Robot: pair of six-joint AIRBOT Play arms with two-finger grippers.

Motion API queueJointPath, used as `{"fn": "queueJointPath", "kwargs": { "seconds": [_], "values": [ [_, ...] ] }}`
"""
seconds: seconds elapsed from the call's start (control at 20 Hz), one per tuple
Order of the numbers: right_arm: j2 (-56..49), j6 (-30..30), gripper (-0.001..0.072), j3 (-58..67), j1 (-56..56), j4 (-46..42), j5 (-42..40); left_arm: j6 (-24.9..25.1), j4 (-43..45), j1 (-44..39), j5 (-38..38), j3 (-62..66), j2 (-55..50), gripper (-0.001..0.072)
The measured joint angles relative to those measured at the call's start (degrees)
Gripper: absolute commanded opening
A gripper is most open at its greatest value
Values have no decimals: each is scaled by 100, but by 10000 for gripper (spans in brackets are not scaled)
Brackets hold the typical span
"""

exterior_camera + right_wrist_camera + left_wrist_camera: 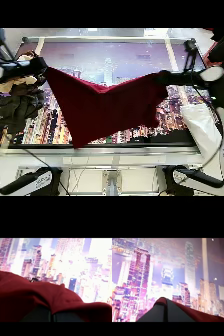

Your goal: Fold the shirts.

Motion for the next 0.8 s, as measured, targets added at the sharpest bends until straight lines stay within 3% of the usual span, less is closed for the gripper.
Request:
{"fn": "queueJointPath", "kwargs": {
  "seconds": [0.1,0.15,0.2,0.25,0.4,0.5,0.7,0.75,0.8],
  "values": [
    [-581,-20,43,-109,188,365,-1086,-212,-57,-136,743,68,-597,27],
    [-820,-20,199,-144,243,575,-1622,-282,-142,-184,1054,146,-833,191],
    [-977,-24,384,-166,278,732,-2127,-308,-260,-223,1353,249,-1054,468],
    [-1102,-26,386,-173,306,868,-2632,-328,-361,-249,1578,354,-1207,528],
    [-1266,-28,385,13,267,881,-3390,-380,-590,-284,2031,804,-1447,528],
    [-1191,-26,385,251,61,382,-3139,-337,-651,-251,2041,1121,-1394,528],
    [-811,352,392,435,-870,-957,-1226,-15,-256,-48,1508,1394,-719,525],
    [-752,382,392,339,-1169,-1121,-654,13,-24,-9,1357,1401,-507,470],
    [-721,382,392,170,-1440,-1169,-160,13,249,20,1200,1375,-262,464]
  ]
}}
